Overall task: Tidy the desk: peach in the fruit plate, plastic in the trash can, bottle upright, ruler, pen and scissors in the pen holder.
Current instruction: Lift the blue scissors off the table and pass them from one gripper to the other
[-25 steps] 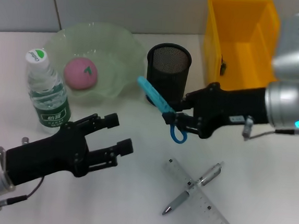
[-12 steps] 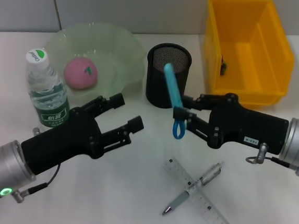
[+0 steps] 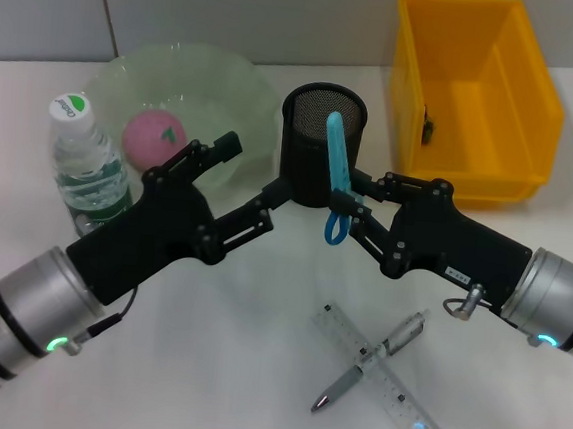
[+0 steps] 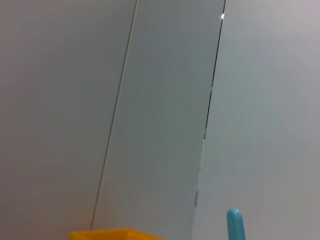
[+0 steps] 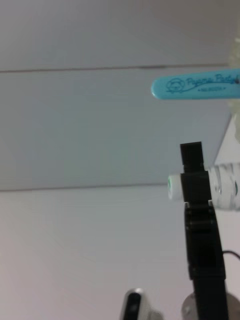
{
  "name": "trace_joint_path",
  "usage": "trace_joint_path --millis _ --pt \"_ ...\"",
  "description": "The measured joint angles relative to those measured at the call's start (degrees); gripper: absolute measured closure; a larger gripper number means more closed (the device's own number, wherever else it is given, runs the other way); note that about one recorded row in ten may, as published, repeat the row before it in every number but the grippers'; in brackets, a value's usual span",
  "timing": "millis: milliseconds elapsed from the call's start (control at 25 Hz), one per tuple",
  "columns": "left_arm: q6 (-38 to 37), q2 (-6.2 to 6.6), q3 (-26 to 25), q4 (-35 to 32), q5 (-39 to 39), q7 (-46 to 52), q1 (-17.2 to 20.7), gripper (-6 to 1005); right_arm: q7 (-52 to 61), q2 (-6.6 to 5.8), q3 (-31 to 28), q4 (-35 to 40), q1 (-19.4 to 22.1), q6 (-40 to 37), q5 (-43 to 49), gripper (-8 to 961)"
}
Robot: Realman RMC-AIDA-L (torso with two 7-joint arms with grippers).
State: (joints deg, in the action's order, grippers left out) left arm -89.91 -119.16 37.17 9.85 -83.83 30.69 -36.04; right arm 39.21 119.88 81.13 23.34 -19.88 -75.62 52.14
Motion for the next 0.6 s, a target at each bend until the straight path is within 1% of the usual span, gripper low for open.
trace_joint_path --millis 40,80,120,160,200,240,280,320,360,480,520,560,600 --pt "0.37 -0.01 -0.84 1.10 -0.06 -1.99 -0.40 261 -2.00 0.00 1.44 -1.49 -0.42 -0.01 -2.30 723" --pt "0.82 -0.01 -1.80 2.37 -0.11 -4.44 -0.84 262 -2.00 0.00 1.44 -1.49 -0.42 -0.01 -2.30 723" --pt "1.40 -0.01 -2.90 3.97 -0.14 -7.41 -1.26 262 -6.09 0.00 5.70 -3.98 -1.32 -0.12 -9.03 723" --pt "1.40 -0.01 -2.90 3.97 -0.14 -7.41 -1.26 262 -6.09 0.00 5.70 -3.98 -1.32 -0.12 -9.03 723" --pt "1.89 -0.01 -4.06 5.50 -0.16 -10.10 -1.60 262 -9.15 0.01 9.74 -4.95 -1.58 -0.21 -14.69 723" --pt "2.50 -0.01 -5.61 7.21 -0.45 -13.09 -1.87 263 -9.15 0.01 9.74 -4.95 -1.58 -0.21 -14.69 723" --pt "2.86 -0.01 -6.74 8.21 -0.89 -14.74 -1.96 263 -10.45 0.01 11.39 -5.13 -1.59 -0.18 -17.03 723" --pt "3.47 -0.01 -9.39 9.66 -2.66 -17.33 -1.95 263 -12.96 0.00 15.56 -5.37 -1.68 0.12 -21.55 723" --pt "3.47 -0.01 -9.39 9.66 -2.66 -17.33 -1.95 264 -12.96 0.00 15.56 -5.37 -1.68 0.12 -21.55 723" --pt "4.20 -0.01 -14.99 10.92 -7.72 -19.25 -1.27 265 -16.06 0.01 20.99 -5.53 -1.85 0.28 -26.66 722" --pt "4.51 -0.01 -17.68 11.25 -10.18 -19.48 -0.83 265 -17.39 0.00 24.15 -5.49 -1.97 0.30 -29.53 722" --pt "4.81 -0.02 -19.70 11.58 -11.96 -19.58 -0.44 265 -17.39 0.00 24.15 -5.49 -1.97 0.30 -29.53 722" --pt "5.30 -0.01 -22.17 12.00 -13.97 -19.77 0.06 265 -17.96 0.00 25.41 -5.42 -2.01 0.30 -30.84 722"
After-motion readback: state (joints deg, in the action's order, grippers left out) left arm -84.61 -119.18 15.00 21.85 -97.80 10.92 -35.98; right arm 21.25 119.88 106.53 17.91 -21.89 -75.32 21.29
